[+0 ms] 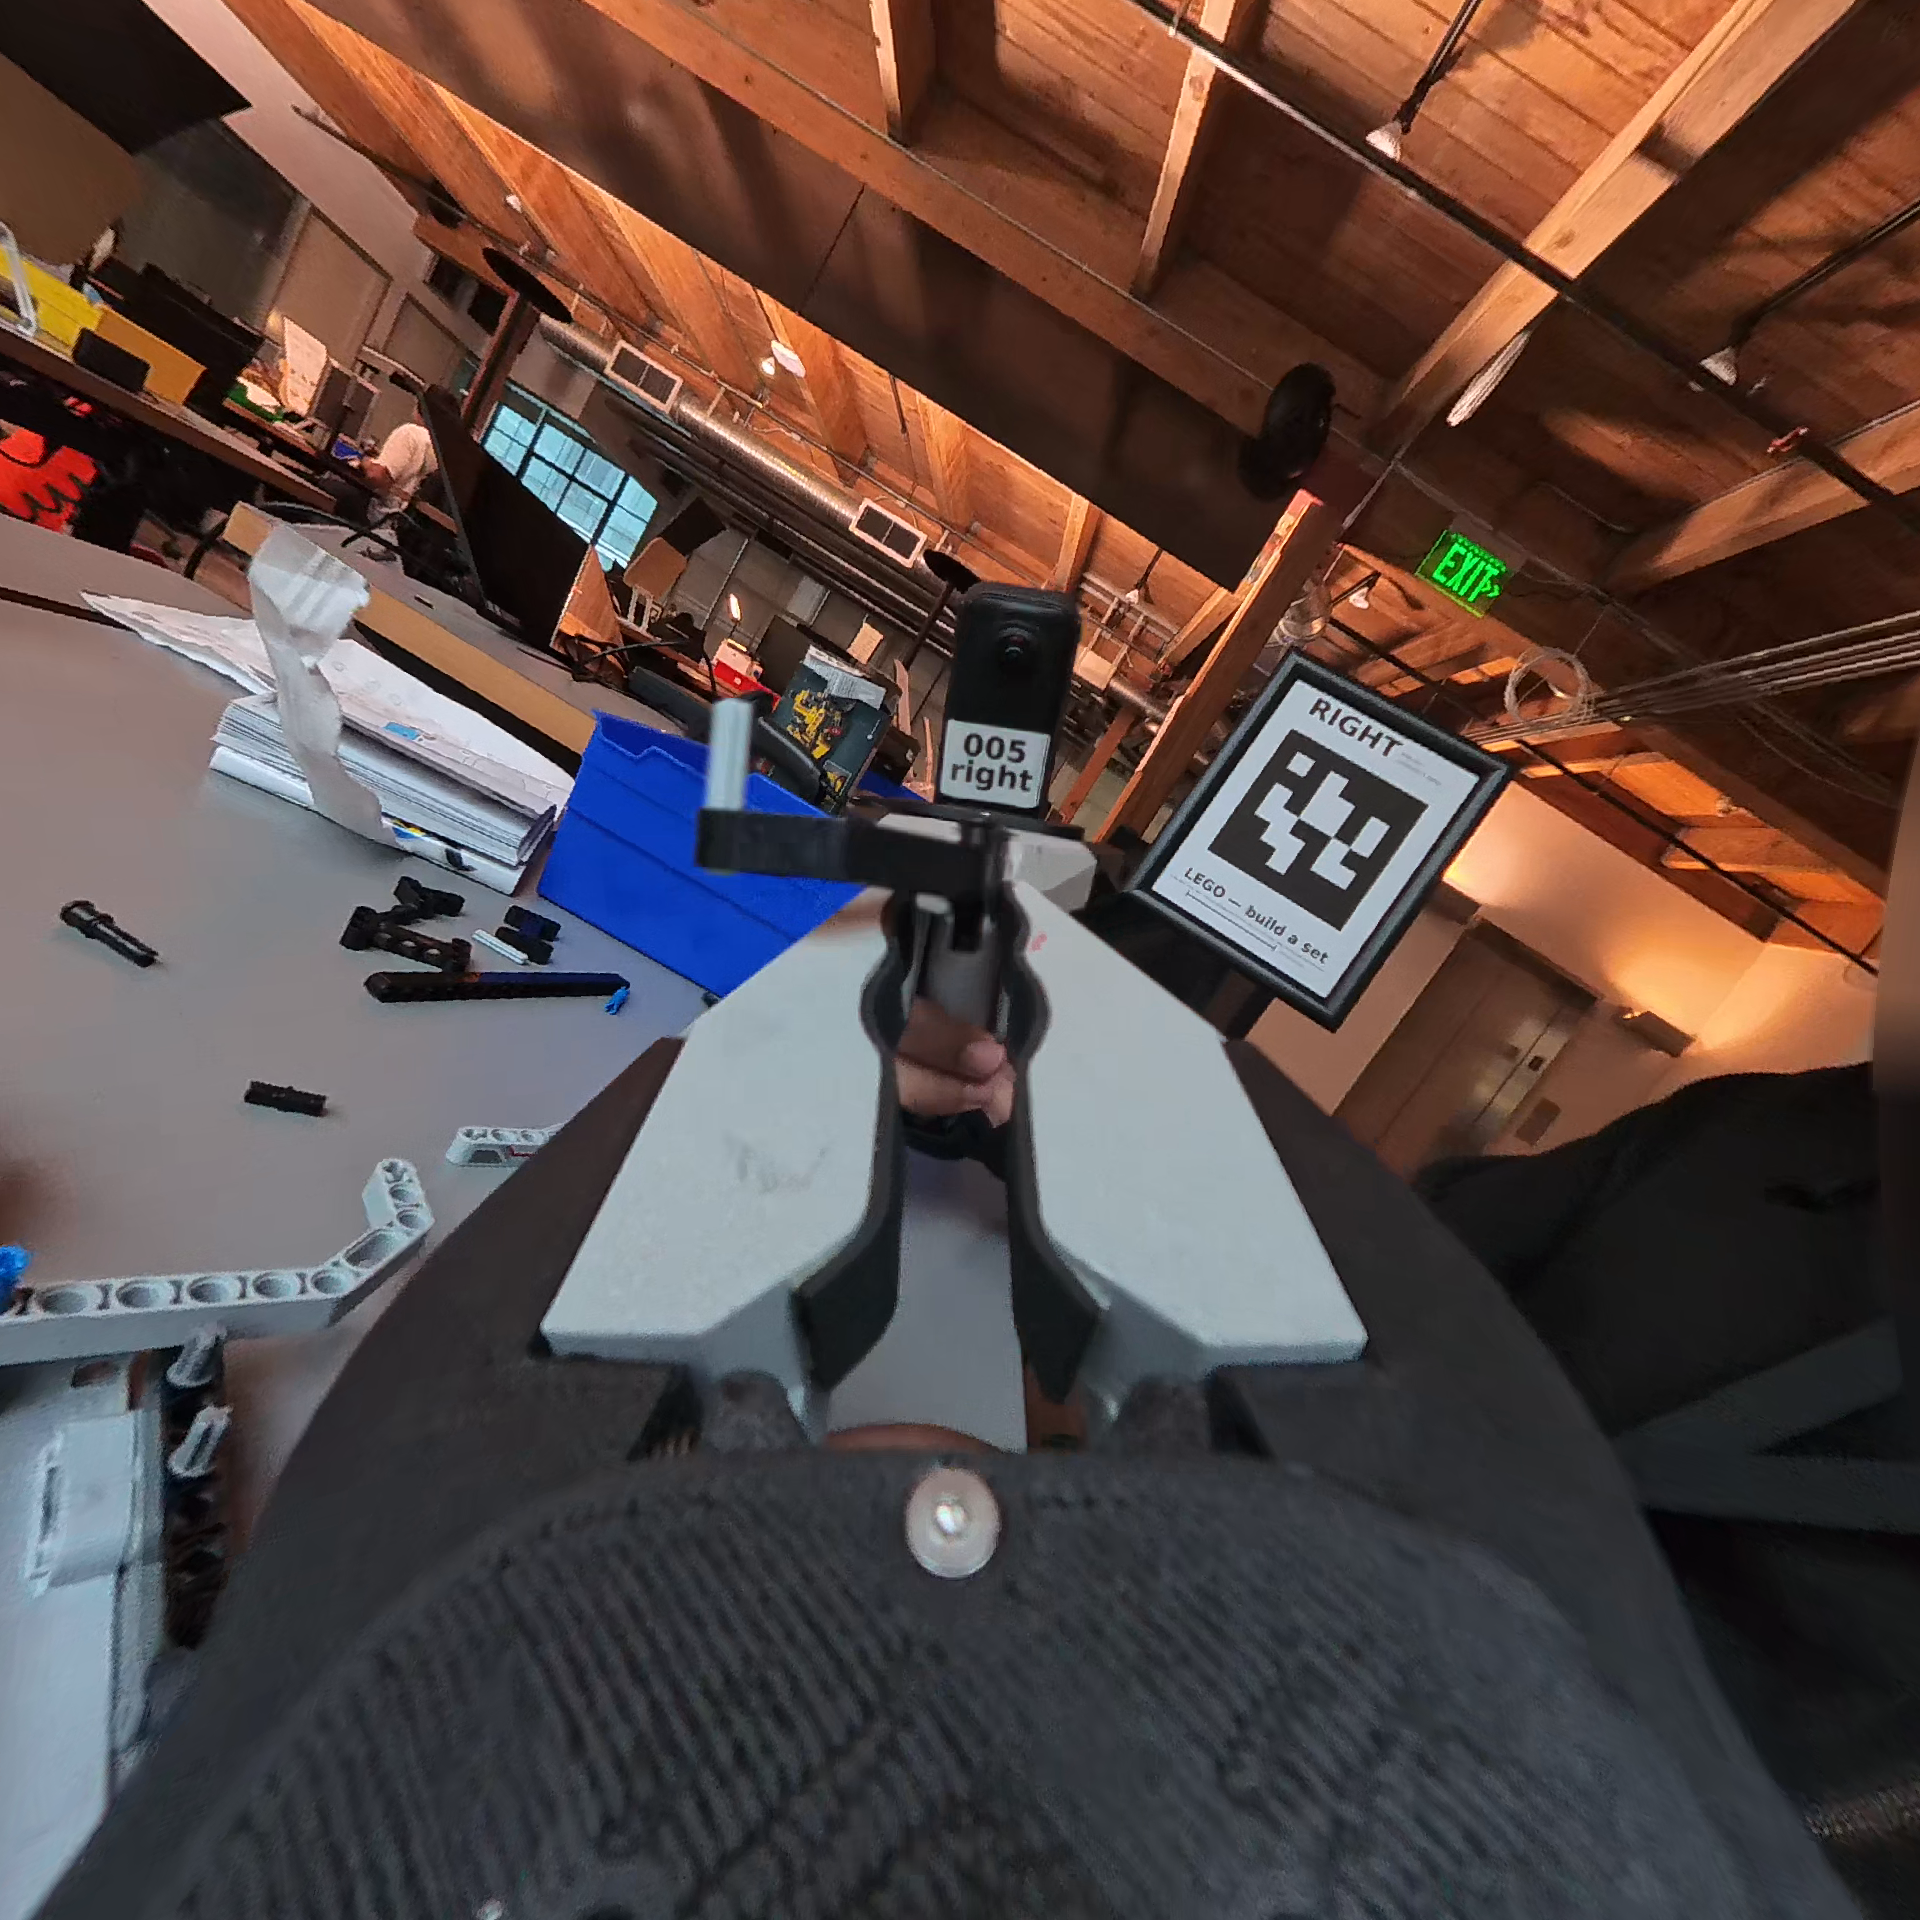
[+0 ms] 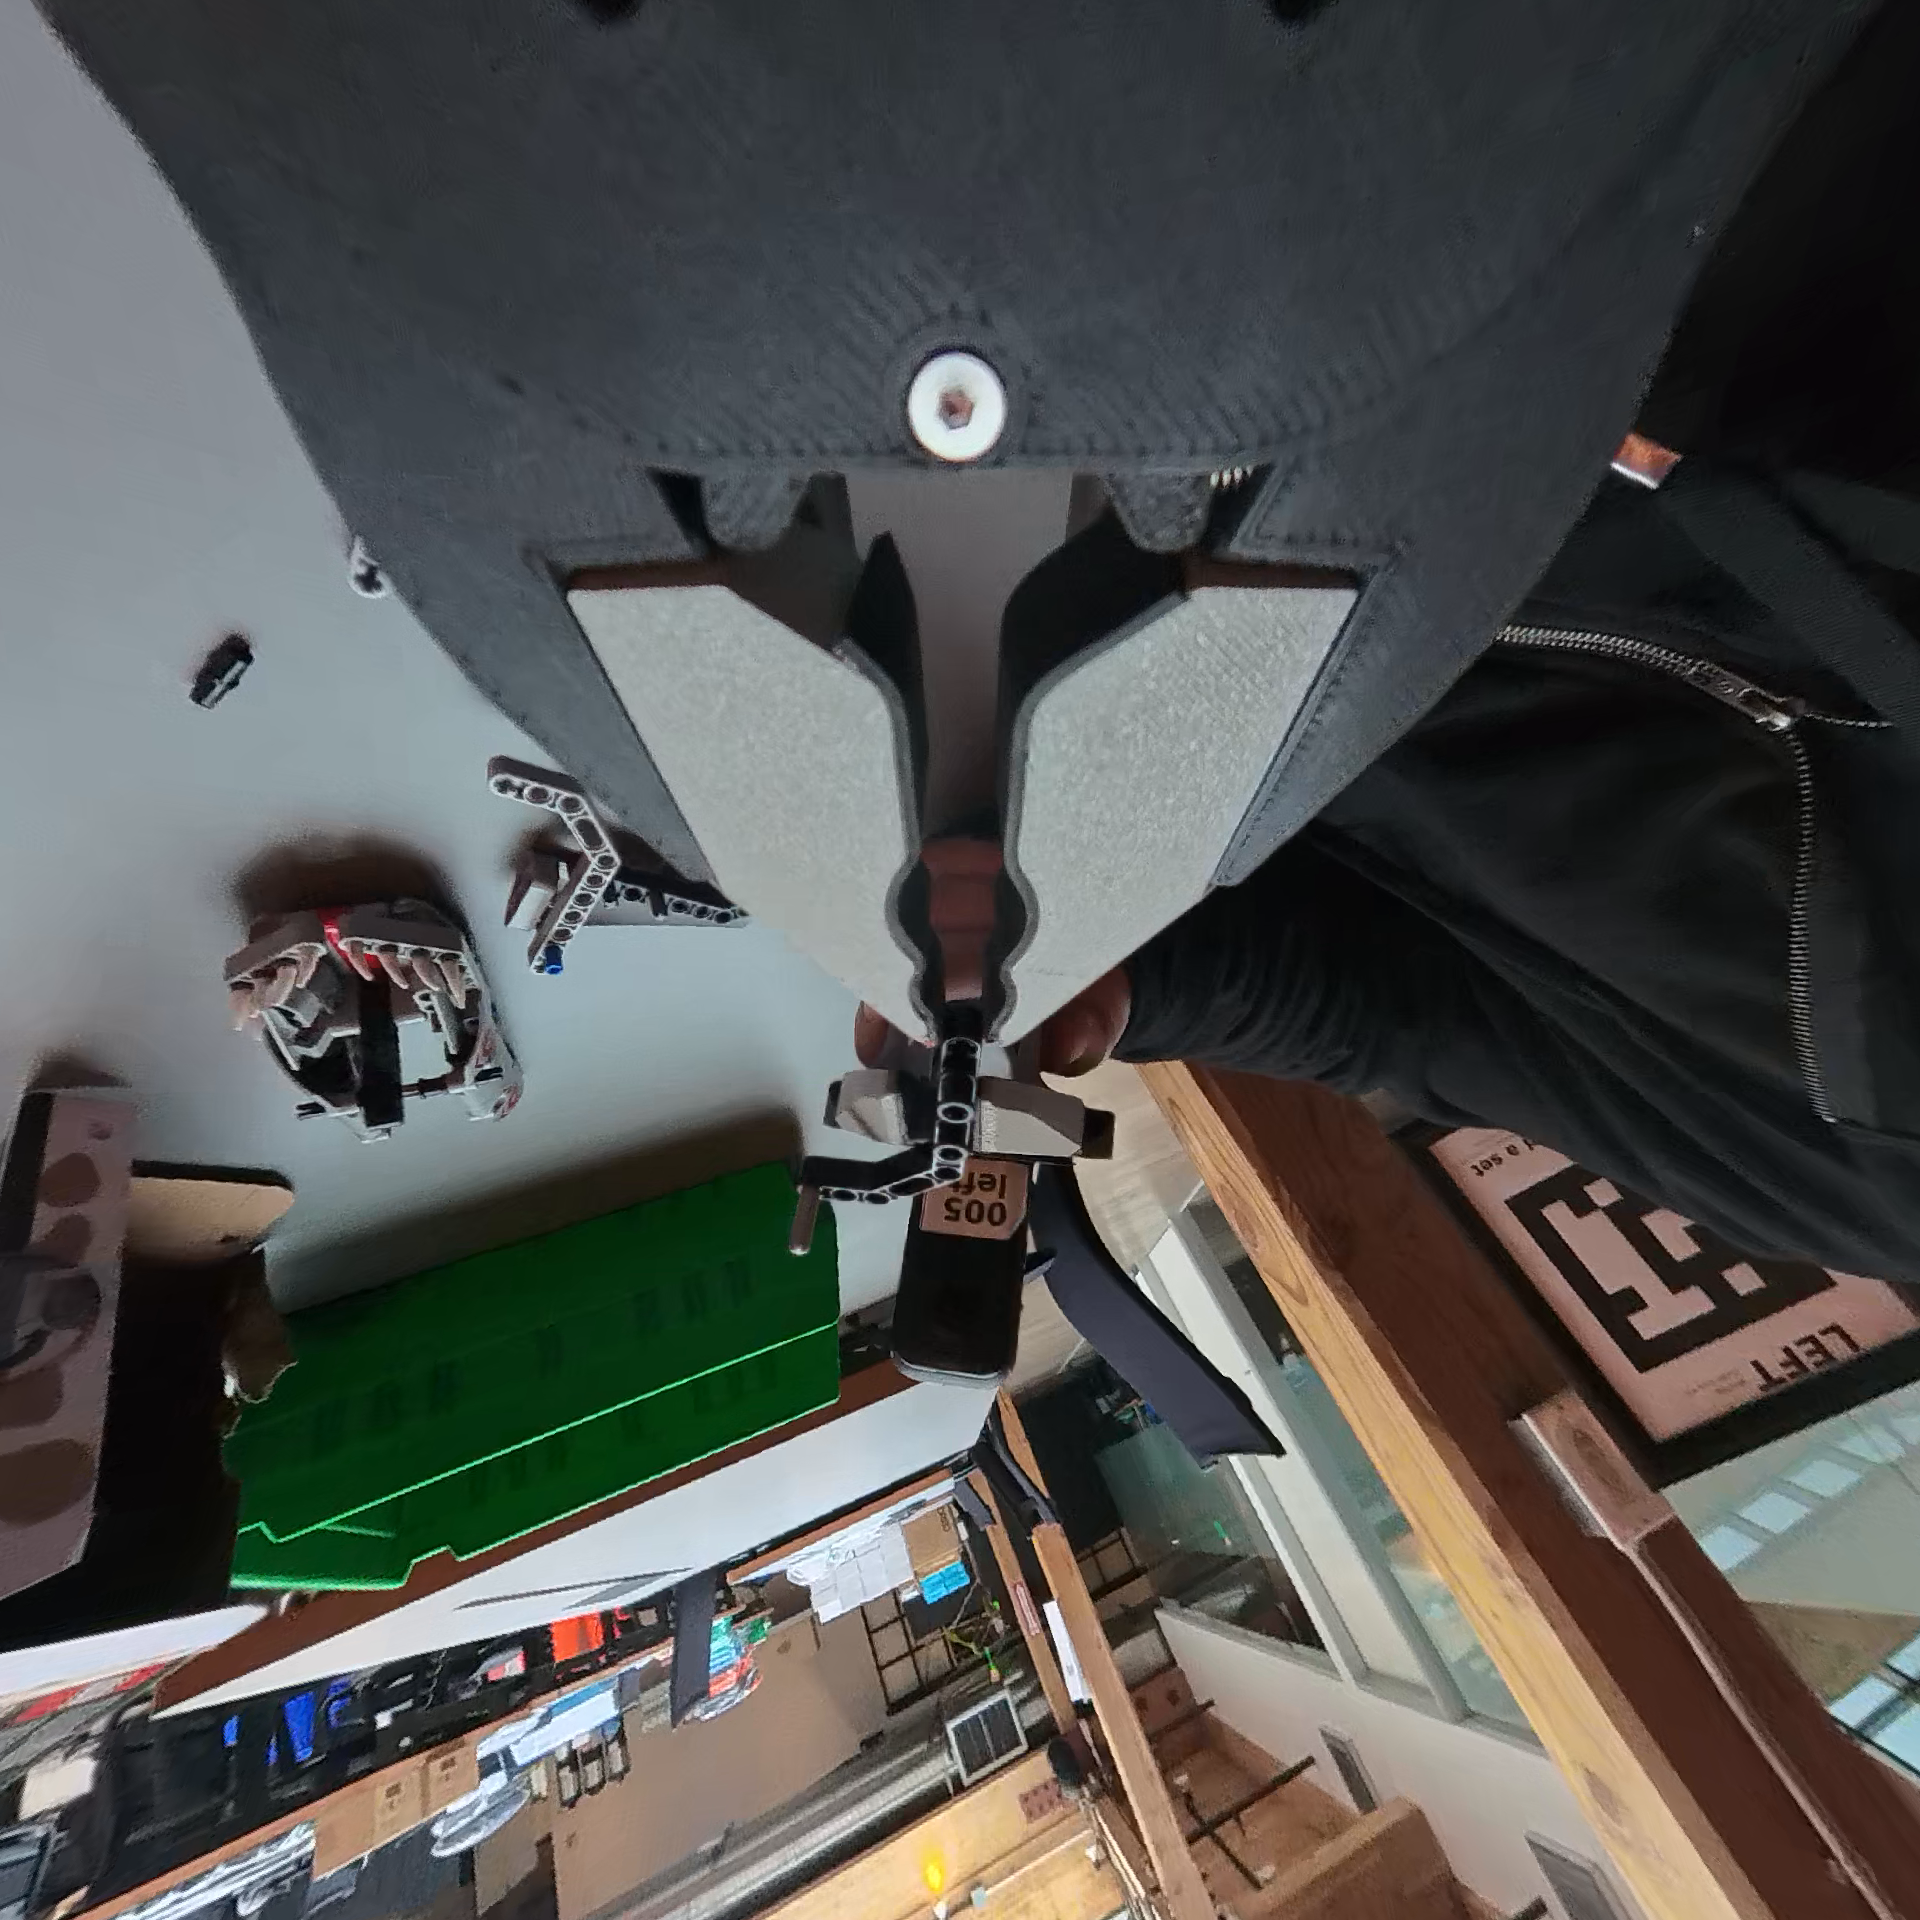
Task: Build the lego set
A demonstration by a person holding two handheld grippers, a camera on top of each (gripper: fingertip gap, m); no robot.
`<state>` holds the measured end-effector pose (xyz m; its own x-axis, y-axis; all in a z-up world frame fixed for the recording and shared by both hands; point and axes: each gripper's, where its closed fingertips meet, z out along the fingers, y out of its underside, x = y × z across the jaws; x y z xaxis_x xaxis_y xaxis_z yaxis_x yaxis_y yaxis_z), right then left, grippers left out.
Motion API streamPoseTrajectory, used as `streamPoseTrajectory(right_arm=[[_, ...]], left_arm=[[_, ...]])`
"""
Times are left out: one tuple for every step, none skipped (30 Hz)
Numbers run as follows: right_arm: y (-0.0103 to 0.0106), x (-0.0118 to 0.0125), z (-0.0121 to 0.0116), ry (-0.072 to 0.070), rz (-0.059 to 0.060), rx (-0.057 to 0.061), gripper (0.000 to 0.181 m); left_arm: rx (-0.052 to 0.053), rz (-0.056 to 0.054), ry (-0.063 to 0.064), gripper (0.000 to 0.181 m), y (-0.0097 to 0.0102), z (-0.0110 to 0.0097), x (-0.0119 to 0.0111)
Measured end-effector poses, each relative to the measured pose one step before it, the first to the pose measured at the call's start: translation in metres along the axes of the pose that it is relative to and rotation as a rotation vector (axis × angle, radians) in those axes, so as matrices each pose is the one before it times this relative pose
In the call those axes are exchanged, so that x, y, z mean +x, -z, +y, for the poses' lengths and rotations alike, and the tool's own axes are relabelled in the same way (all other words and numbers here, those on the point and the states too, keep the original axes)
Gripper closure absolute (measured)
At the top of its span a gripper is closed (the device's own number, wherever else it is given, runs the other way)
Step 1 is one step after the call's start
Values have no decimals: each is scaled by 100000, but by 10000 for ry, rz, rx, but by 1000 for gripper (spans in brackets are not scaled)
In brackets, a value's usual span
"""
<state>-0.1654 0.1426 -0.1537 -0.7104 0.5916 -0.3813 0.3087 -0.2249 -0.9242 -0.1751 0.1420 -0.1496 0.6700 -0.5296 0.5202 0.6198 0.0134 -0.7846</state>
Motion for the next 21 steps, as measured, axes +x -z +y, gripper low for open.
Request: streamPoseTrajectory(right_arm=[[171, 27, -28, -77, -53, 0, 178], [60, 54, 68, -8, 11, -31, 178], [-46, -41, 124, 34, -18, -55, 178], [-102, -58, 172, 17, -17, -105, 178], [-110, -30, 161, -13, -6, -125, 178], [-108, -76, 96, -19, -48, -68, 178], [-114, -140, 88, -39, -104, -40, 178], [-111, -37, 148, -62, -58, -78, 178], [-62, 48, 120, -32, 11, -61, 178], [-21, -15, 50, -3, -26, -21, 178], [7, -59, 38, -19, -48, -35, 178], [8, -7, 36, -16, -3, -46, 178], [-13, 46, -30, 11, 49, 7, 178], [-17, 57, -106, 12, 72, 78, 178], [-11, 0, -183, -3, 20, 135, 177], [7, -75, -314, -22, -47, 221, 172], [15, -79, -320, -43, -67, 226, 167], [10, -145, -93, -27, -142, 98, 164], [-22, -54, 71, -25, -85, 1, 169], [-22, 66, 111, 30, 33, -16, 176], [-16, 61, 55, 105, 78, 15, 178]], left_arm=[[-72, -4, -135, 171, 72, 14, -24], [-127, -29, -152, 173, -23, 127, 34], [-60, 64, -177, 176, -60, 60, 243], [63, -4, -113, 176, -38, -113, 170], [24, -28, -76, 177, -18, -69, 78], [-175, -38, -60, 176, -56, 203, -15], [-254, -7, -20, 173, -97, 319, -10], [-110, 46, 3, 172, -61, 153, 64], [92, 56, 1, 173, 3, -93, 121], [122, 18, -6, 174, 52, -156, 68], [-36, 12, -49, 176, 53, 8, 32], [-102, 13, -73, 176, -3, 72, 29], [-71, -45, -94, 176, -4, 3, -8], [28, -110, -152, 176, -1, -76, -44], [80, -88, -110, 176, -5, -104, -12], [0, 18, 32, 177, -40, 3, 75], [-65, -8, 74, 176, -90, 146, 18], [50, -18, 51, 176, -77, 35, 8], [55, 76, 99, 176, -87, 39, 145], [-17, 69, 147, 176, -108, 136, 114], [34, -73, 117, 176, -37, 26, -112]])
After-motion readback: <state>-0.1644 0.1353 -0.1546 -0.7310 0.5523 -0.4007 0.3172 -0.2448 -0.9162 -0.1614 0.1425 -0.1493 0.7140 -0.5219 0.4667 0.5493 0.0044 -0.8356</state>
